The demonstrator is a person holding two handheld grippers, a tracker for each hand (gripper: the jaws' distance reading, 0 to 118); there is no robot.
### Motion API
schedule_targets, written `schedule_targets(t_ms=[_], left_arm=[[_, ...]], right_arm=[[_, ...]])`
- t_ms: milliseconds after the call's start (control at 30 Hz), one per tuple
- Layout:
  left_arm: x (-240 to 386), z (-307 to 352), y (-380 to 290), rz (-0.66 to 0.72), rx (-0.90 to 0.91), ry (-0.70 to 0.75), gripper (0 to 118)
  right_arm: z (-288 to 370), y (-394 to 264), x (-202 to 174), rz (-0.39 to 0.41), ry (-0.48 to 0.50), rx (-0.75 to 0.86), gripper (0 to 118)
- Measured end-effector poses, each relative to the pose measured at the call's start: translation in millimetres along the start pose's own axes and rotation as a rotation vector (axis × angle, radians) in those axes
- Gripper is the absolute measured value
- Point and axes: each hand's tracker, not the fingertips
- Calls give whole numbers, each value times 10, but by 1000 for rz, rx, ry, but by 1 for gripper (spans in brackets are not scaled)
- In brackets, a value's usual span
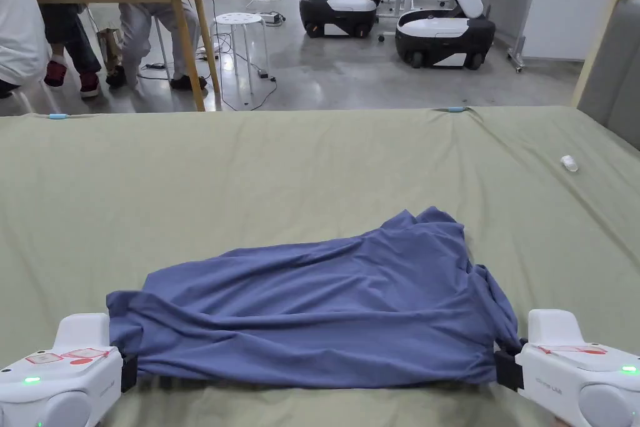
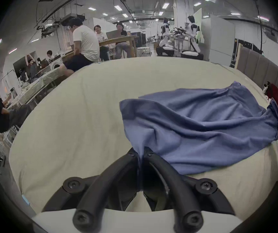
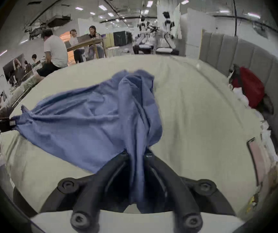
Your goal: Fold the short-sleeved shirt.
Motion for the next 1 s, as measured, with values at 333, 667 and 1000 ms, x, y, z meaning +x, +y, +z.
schedule_targets(t_ms=[333, 667, 1000], left_arm=[[-374, 906, -395, 41, 18, -68, 2], [-359, 929, -949, 65, -12, -22, 48], [360, 1279, -386, -47, 321, -93, 98]], right_arm=[[1000, -238, -12, 13, 2, -53, 9], [759, -646, -77, 0, -33, -125, 82], [1344, -192, -1091, 55, 88, 385, 112]])
